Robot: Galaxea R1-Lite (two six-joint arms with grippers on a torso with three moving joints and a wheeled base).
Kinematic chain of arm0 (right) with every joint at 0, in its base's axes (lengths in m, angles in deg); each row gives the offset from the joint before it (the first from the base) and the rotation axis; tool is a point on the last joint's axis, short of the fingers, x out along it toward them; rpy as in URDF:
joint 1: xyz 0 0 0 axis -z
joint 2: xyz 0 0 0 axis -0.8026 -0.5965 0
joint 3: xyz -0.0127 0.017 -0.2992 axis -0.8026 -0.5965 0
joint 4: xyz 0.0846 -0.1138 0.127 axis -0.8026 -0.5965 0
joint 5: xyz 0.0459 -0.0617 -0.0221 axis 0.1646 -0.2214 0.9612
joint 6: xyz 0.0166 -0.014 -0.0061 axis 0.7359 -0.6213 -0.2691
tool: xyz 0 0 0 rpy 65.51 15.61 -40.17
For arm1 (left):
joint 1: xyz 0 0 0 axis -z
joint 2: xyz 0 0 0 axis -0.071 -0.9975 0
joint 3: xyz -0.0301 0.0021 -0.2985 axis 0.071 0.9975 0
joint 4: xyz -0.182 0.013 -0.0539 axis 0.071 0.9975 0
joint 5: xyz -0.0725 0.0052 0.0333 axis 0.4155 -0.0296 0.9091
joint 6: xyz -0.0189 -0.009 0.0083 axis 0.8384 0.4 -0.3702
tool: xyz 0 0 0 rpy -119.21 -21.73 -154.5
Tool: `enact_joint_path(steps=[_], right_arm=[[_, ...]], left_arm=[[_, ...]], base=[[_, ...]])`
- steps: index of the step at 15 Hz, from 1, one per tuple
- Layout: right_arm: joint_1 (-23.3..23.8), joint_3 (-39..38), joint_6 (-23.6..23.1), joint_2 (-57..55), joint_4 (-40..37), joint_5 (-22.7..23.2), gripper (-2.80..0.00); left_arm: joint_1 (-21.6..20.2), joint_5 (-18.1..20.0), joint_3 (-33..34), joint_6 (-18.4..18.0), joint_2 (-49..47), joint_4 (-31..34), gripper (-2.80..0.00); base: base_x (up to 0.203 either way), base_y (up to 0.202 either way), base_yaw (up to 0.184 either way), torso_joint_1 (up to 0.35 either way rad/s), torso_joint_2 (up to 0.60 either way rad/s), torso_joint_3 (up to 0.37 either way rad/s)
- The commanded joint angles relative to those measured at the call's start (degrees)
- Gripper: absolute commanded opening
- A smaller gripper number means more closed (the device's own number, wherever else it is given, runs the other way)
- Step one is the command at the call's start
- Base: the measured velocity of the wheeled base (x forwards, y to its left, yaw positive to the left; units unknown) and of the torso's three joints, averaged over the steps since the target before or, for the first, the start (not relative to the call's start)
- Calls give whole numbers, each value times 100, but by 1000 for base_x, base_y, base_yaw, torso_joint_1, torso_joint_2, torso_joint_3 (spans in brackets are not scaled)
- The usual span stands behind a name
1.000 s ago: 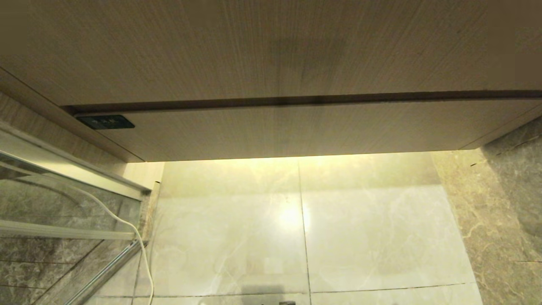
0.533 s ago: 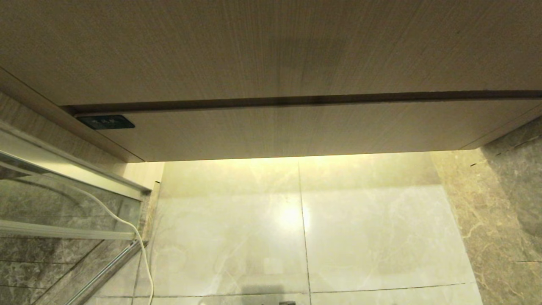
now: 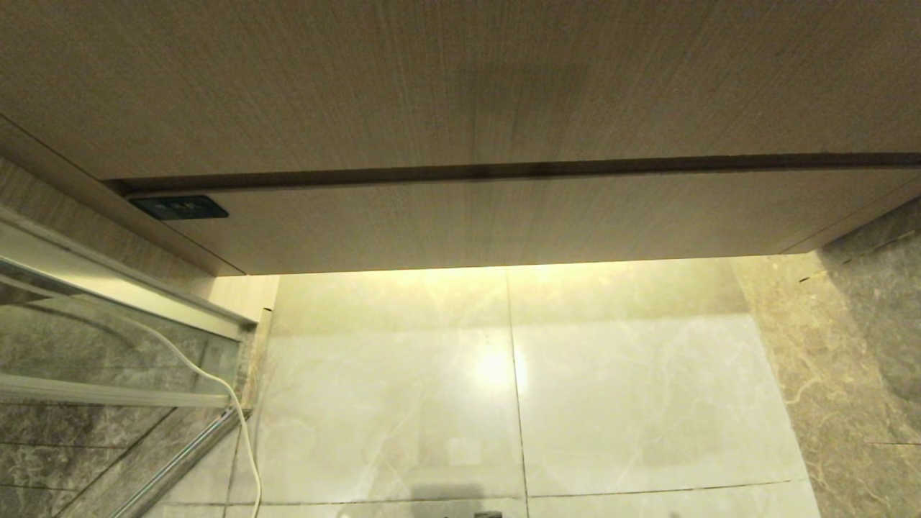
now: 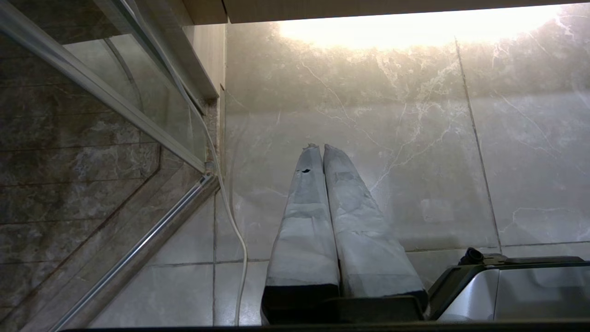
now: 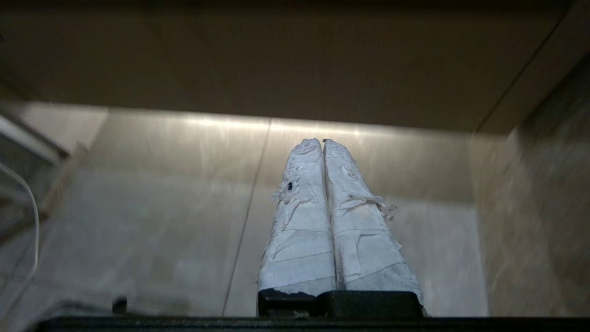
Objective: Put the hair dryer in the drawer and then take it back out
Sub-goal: Pull open the drawer
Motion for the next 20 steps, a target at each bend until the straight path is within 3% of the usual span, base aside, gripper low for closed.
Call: enact_joint_path(steps=[1, 3, 4, 6, 8, 9, 12, 18, 20], right_arm=[[-7, 2725, 42, -1193, -950, 68, -280], [-17, 4590, 108, -2412, -1993, 146, -280], [-21, 5145, 140, -2855, -2494, 184, -280], [-30, 5586, 201, -3209, -3210, 257, -280], [-30, 5586, 201, -3209, -3210, 257, -280], [-30, 5586, 201, -3209, -3210, 257, 0], [-36, 5592, 159, -3226, -3253, 262, 0], [-126, 5430, -2522, -5455, -5837, 297, 0], [-135, 5411, -2620, -5494, -5935, 300, 0]], left_arm=[[-2, -2, 9, 2, 0, 2, -280], [-2, -2, 9, 2, 0, 2, -280], [-2, -2, 9, 2, 0, 2, -280], [-2, -2, 9, 2, 0, 2, -280], [-2, -2, 9, 2, 0, 2, -280], [-2, -2, 9, 2, 0, 2, -280], [-2, -2, 0, 2, 0, 2, -280], [-2, -2, 0, 2, 0, 2, -280], [-2, -2, 0, 2, 0, 2, -280]], base=[[0, 0, 0, 0, 0, 0], [0, 0, 0, 0, 0, 0], [0, 0, 0, 0, 0, 0], [0, 0, 0, 0, 0, 0], [0, 0, 0, 0, 0, 0], [0, 0, 0, 0, 0, 0], [0, 0, 0, 0, 0, 0], [0, 0, 0, 0, 0, 0], [0, 0, 0, 0, 0, 0]])
